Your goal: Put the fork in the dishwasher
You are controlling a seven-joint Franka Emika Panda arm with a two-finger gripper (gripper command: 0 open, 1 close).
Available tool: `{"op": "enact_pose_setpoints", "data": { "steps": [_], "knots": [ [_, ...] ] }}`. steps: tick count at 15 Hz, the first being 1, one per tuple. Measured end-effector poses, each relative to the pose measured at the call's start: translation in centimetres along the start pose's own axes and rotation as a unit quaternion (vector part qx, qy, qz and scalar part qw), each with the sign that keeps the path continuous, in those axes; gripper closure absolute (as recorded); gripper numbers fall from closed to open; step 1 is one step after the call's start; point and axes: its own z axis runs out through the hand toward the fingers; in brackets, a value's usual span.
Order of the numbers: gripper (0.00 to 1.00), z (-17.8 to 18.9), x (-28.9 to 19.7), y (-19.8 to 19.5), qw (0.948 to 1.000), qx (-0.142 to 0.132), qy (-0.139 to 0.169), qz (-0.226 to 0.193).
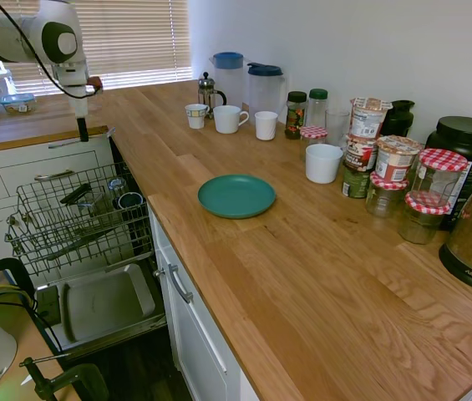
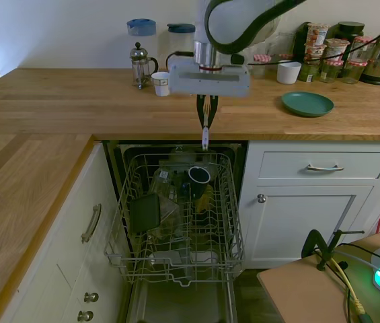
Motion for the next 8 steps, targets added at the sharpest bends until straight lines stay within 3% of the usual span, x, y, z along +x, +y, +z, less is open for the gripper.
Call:
{"op": "enact_pose_setpoints", "data": {
  "steps": [8],
  "knots": [
    [1.0, 11.3, -5.5, 6.8, 0.9998, -0.017, 0.003, 0.001]
  ]
}}
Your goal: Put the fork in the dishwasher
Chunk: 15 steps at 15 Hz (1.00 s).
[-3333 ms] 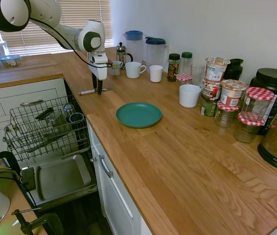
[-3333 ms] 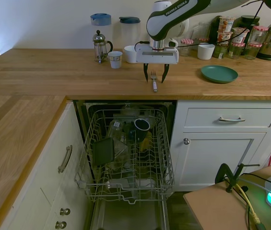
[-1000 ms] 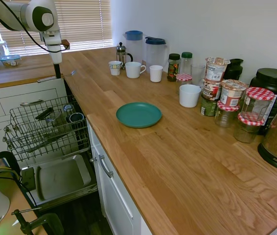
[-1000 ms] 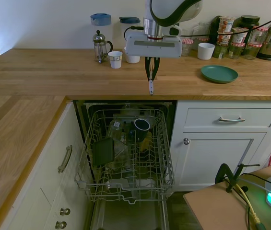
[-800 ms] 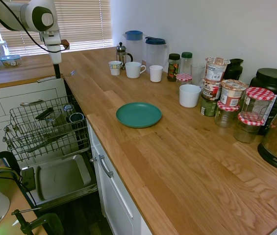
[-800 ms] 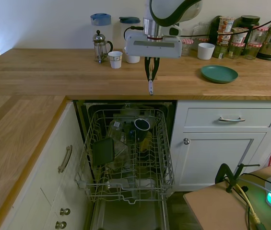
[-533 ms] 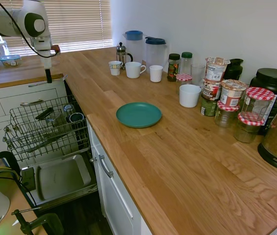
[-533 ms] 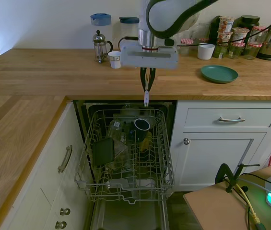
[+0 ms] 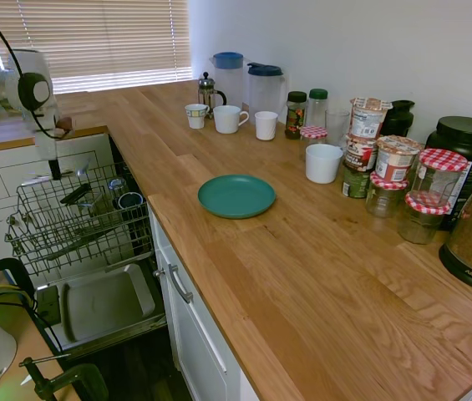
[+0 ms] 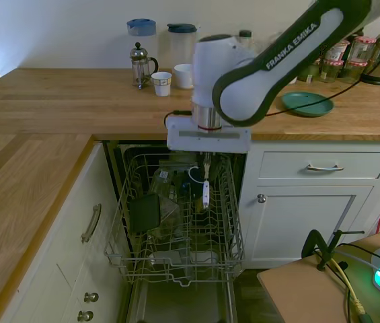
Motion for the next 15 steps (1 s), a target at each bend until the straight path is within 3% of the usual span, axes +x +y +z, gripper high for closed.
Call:
{"op": "enact_pose_setpoints", "data": {
  "steps": [5, 15],
  "knots": [
    [1.0, 7.5, 0.3, 0.3, 0.9995, -0.028, 0.011, 0.009],
    [1.0, 16.0, 2.2, -1.1, 0.9981, -0.052, 0.021, 0.026]
  ]
}}
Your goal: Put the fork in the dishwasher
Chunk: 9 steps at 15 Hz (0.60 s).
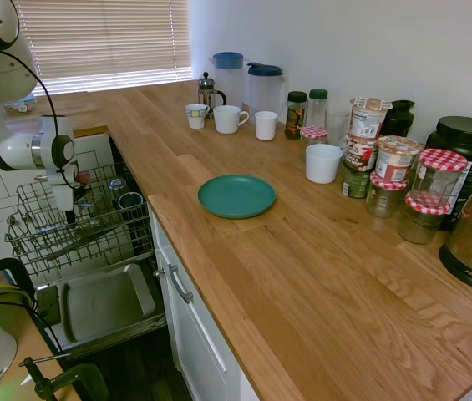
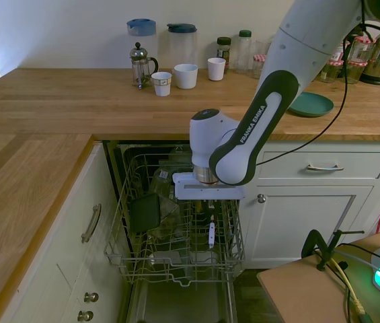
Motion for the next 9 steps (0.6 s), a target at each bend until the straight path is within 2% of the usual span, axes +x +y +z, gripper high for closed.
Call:
{"op": "enact_pose_setpoints", "data": {
  "steps": [1, 2, 9],
  "knots": [
    [1.0, 0.7, 0.0, -0.3, 1.0, -0.001, 0.0, 0.001],
    [0.0, 1.4, 0.0, -0.5, 1.0, 0.0, 0.001, 0.001],
    [0.0, 3.4, 0.0, -1.0, 1.0, 0.002, 0.005, 0.001]
  ]
}}
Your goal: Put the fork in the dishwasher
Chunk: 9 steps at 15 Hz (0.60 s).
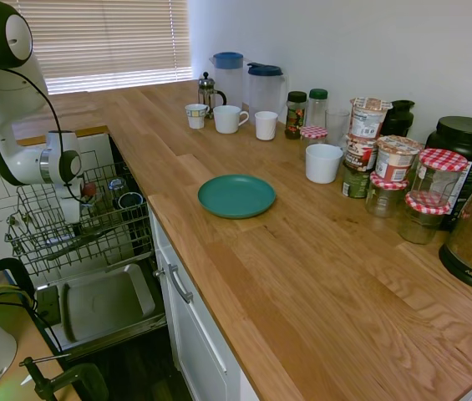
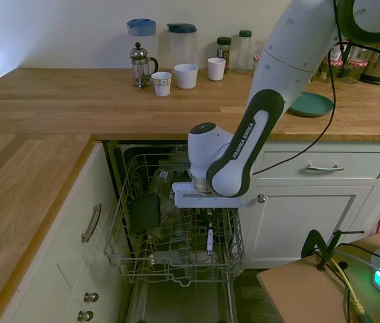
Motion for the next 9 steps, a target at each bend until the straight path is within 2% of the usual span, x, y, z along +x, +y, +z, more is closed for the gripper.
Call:
{"op": "enact_pose_setpoints", "data": {
  "steps": [6, 9],
  "knots": [
    [0.0, -0.6, -0.1, 0.0, 1.0, 0.006, -0.002, -0.001],
    [0.0, -3.8, -0.5, 1.0, 0.9998, 0.02, 0.001, -0.003]
  ]
}}
